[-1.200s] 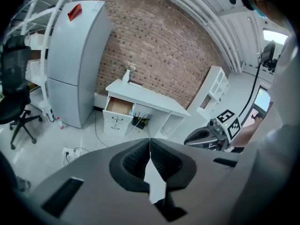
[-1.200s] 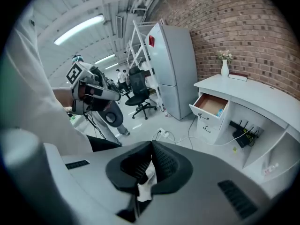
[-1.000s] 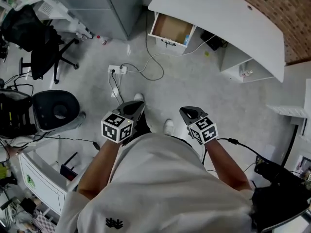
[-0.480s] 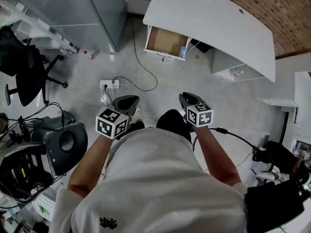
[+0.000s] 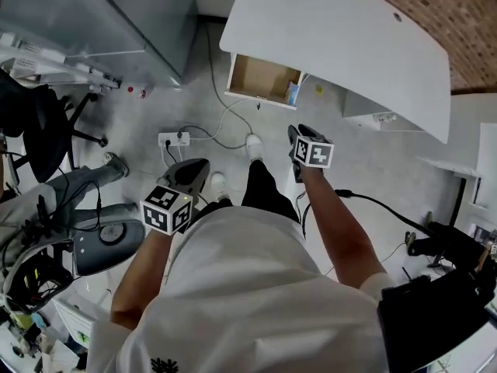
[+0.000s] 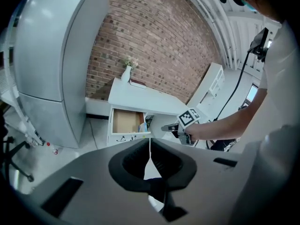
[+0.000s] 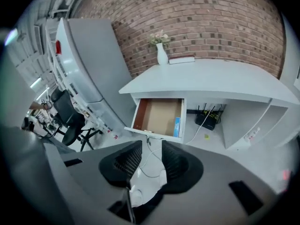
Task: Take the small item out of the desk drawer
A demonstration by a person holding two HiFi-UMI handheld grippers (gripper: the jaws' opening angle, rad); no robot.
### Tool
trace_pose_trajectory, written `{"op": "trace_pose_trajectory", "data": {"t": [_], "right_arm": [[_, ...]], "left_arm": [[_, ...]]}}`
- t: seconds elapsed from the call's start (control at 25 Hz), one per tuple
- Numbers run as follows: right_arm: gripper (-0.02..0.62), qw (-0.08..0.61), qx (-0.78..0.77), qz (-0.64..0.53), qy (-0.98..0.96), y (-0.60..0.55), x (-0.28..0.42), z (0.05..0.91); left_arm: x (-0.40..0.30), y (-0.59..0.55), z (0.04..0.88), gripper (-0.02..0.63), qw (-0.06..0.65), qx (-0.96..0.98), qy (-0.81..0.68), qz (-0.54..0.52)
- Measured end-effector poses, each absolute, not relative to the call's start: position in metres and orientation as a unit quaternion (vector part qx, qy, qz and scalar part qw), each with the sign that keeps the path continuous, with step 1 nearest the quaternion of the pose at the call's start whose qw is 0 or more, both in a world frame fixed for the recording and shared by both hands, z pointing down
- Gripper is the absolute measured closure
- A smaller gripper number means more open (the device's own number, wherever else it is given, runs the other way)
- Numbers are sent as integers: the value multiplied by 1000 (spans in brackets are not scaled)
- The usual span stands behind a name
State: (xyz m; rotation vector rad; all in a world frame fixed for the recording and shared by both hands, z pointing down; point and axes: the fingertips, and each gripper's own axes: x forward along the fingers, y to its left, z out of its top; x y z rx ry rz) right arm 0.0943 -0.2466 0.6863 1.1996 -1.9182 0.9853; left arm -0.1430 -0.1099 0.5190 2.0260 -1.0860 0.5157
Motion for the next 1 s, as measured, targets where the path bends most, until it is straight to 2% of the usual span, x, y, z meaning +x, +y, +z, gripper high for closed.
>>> {"op": "trace_pose_trajectory", "data": {"t": [0.2,0.6,0.92,1.0], "right_arm": [[410,336,487,395,-703,-286,137,728],[390,360,494,422,-670,-351,193,820],[391,379,490,422,-662,-351,186,851],[416,382,492,424,-658,-349,182,857]], "left_arm": [[-95,-121,508,581,385,790,-428,212],[-29,-171,526,581,396,766,-451,229],[-28,-166,537,581,400,755,-465,230],[-33,-164,540,581,401,754,-467,230]]}}
